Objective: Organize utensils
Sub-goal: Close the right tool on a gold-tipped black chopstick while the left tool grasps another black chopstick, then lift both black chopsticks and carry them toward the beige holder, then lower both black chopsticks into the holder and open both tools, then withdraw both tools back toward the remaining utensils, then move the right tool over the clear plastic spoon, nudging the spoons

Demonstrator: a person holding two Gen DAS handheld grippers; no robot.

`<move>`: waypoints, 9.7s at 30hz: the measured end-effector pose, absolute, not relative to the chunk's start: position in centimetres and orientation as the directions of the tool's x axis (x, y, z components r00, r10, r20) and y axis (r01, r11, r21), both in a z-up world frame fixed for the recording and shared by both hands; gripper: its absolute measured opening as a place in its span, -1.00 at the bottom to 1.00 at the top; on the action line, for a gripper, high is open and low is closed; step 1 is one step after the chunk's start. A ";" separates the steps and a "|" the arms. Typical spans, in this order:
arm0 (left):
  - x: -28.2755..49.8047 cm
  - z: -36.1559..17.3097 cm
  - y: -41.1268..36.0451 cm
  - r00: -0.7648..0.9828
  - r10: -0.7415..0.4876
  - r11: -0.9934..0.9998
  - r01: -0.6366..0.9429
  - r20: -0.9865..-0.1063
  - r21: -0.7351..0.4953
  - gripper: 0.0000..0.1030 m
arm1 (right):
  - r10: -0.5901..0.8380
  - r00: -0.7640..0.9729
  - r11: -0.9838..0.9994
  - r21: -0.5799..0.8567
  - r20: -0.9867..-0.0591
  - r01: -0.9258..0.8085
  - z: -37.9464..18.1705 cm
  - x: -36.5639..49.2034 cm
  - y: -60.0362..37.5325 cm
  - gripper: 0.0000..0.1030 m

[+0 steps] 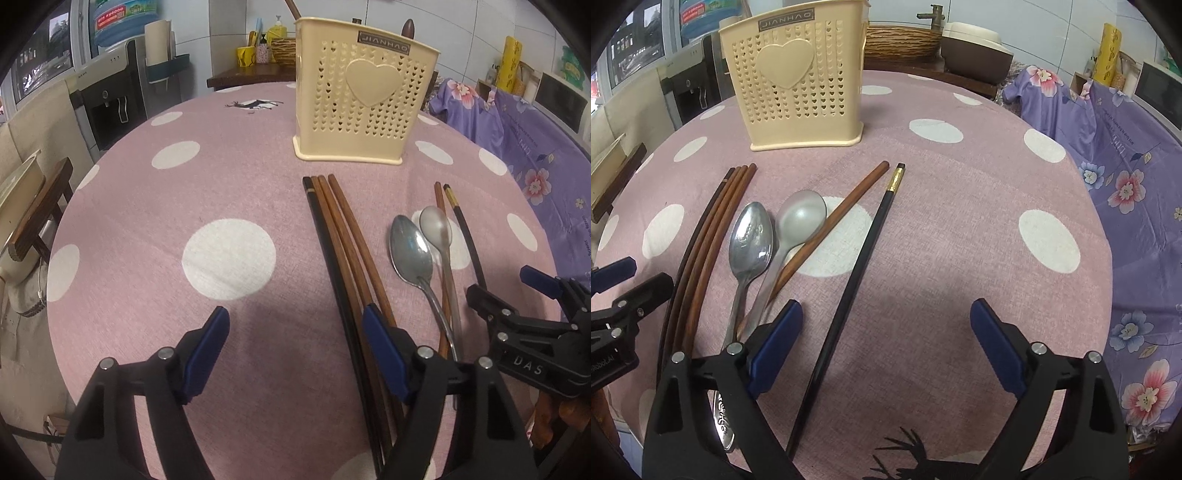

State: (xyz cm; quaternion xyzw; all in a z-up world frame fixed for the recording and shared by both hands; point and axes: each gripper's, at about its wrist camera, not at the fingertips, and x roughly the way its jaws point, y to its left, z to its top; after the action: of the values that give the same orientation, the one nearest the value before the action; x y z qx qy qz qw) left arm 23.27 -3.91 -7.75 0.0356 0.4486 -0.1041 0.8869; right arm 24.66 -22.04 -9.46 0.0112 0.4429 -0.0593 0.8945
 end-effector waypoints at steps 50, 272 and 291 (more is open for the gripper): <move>32.3 -7.9 -4.8 0.596 -0.072 0.997 0.076 -0.799 -0.033 -0.50 | -0.076 0.592 0.983 0.038 -0.802 0.177 -8.8 32.6 -26.7 -0.39; 24.0 -6.7 -1.7 0.572 -0.216 0.975 0.165 -0.791 -0.147 0.04 | -0.034 0.615 0.999 -0.034 -0.788 0.010 -8.4 26.4 -18.7 0.35; 24.0 -6.6 -1.7 0.569 -0.237 0.970 0.175 -0.787 -0.166 0.04 | -0.096 0.610 0.986 -0.158 -0.786 -0.048 -8.7 22.4 -16.1 0.50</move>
State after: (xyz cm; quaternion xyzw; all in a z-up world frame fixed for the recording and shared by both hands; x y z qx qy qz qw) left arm 24.03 -1.69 -6.64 -0.0347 0.4491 -0.1165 0.8852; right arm 22.43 -16.09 -8.69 -0.0816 0.4412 -0.0133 0.8936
